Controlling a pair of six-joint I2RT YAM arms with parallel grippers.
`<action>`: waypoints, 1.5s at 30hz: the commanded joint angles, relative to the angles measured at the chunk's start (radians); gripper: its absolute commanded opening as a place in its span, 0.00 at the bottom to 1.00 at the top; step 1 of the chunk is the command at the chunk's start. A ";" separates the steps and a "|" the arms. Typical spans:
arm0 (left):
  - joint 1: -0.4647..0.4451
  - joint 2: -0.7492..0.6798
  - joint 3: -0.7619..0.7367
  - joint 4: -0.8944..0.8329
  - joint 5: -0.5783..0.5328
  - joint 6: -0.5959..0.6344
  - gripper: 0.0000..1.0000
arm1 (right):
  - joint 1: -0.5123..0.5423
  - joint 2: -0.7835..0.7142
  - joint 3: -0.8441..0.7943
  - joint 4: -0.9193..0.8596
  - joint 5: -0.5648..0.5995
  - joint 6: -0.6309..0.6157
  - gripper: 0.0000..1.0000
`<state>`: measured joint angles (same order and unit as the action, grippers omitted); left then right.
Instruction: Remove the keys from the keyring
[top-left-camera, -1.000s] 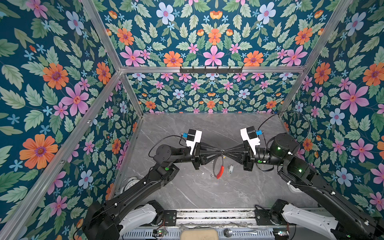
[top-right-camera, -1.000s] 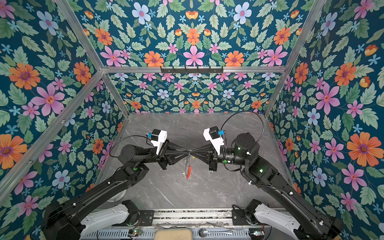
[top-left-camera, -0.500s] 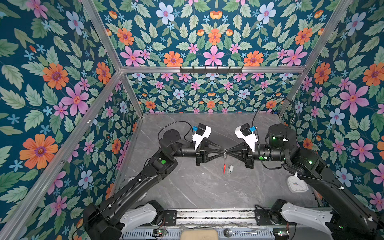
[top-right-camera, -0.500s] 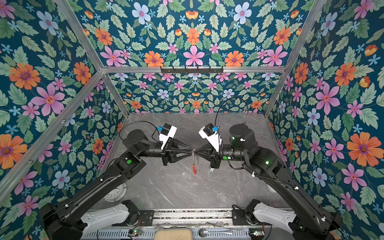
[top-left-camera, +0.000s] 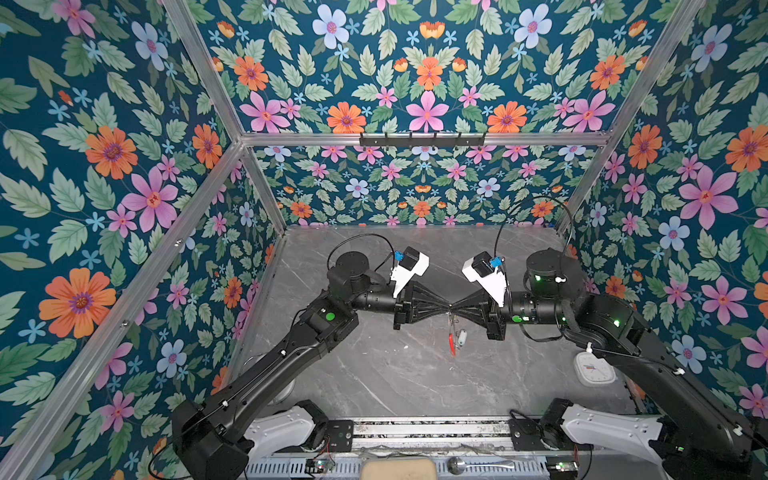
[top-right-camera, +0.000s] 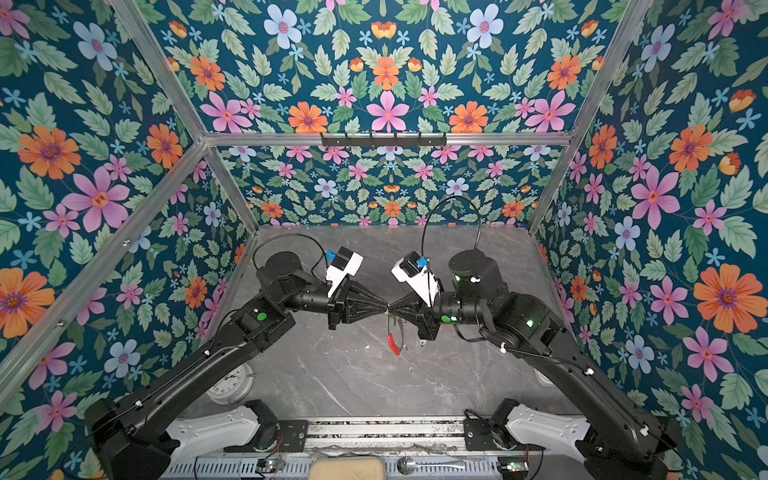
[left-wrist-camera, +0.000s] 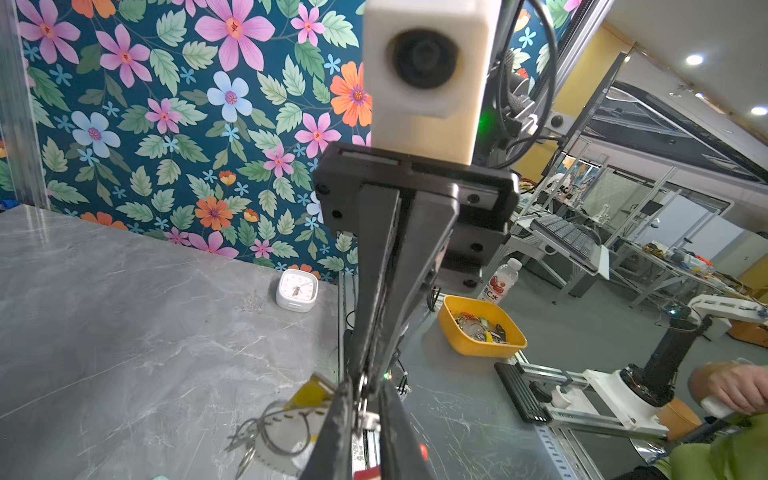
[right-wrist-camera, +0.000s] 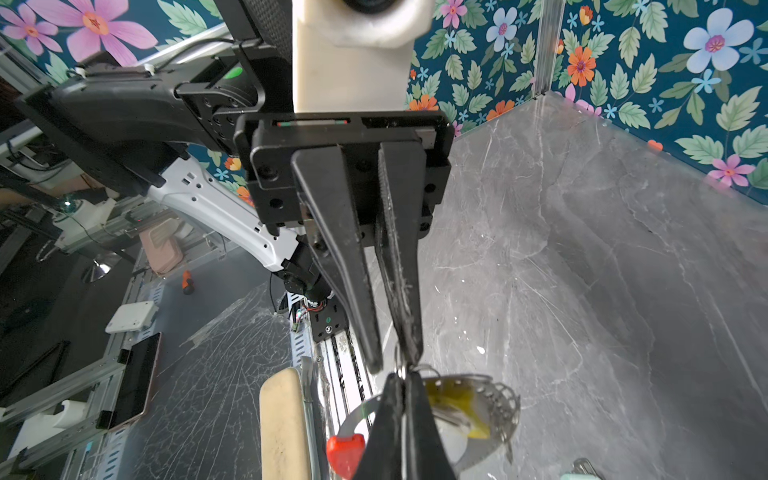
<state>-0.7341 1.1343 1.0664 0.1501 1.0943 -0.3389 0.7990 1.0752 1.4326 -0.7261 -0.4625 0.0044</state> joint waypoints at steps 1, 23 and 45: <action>-0.001 0.005 0.009 0.006 0.040 0.000 0.15 | 0.019 0.010 0.011 -0.004 0.071 -0.026 0.00; -0.004 -0.001 -0.006 0.013 0.053 0.004 0.03 | 0.020 -0.008 -0.036 0.118 0.089 0.022 0.00; -0.004 -0.094 -0.132 0.344 0.006 -0.076 0.00 | -0.113 -0.160 -0.318 0.455 -0.336 0.093 0.56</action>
<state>-0.7395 1.0359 0.9440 0.3424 1.0748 -0.3511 0.6876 0.9127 1.1252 -0.3565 -0.6689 0.0948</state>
